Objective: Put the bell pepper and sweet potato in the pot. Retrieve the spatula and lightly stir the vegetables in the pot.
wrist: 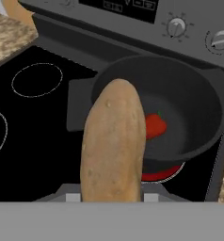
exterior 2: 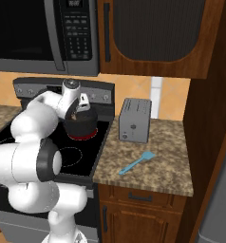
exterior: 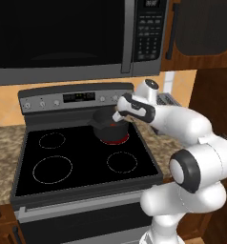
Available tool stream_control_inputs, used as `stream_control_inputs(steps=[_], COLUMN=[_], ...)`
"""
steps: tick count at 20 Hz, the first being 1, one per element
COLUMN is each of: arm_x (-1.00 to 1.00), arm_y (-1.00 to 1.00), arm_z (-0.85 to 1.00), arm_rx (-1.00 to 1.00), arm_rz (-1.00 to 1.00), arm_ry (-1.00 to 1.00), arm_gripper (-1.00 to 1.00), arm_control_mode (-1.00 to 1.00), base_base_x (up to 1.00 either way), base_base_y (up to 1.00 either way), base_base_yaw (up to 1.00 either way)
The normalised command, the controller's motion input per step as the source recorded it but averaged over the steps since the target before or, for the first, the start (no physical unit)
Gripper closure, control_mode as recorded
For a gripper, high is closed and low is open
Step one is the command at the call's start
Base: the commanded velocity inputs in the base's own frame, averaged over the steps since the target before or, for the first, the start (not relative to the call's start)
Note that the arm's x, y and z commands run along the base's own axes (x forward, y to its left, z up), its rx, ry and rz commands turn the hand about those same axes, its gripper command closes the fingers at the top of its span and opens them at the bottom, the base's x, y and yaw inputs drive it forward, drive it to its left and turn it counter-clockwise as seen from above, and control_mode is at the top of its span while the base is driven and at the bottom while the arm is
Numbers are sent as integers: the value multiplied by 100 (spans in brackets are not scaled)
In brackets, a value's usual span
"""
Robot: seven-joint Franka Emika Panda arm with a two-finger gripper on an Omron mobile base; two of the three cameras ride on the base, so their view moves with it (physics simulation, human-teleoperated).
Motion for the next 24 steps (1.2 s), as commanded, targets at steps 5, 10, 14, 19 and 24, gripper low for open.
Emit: stream_control_inputs(steps=[5,10,14,19,24], arm_x=[52,33,20,23,27], arm_y=[9,0,0,1,5], arm_z=[-1,-18,-29,-30,-28], arm_rx=[0,0,0,0,0], arm_rz=[-4,-5,-4,-3,-2], arm_ry=[1,2,0,0,0], arm_gripper=[100,100,100,100,100], arm_control_mode=[-100,-100,-100,-100,-100], base_base_x=[0,0,0,0,0], base_base_y=[0,0,0,0,0], base_base_yaw=[0,0,0,0,0])
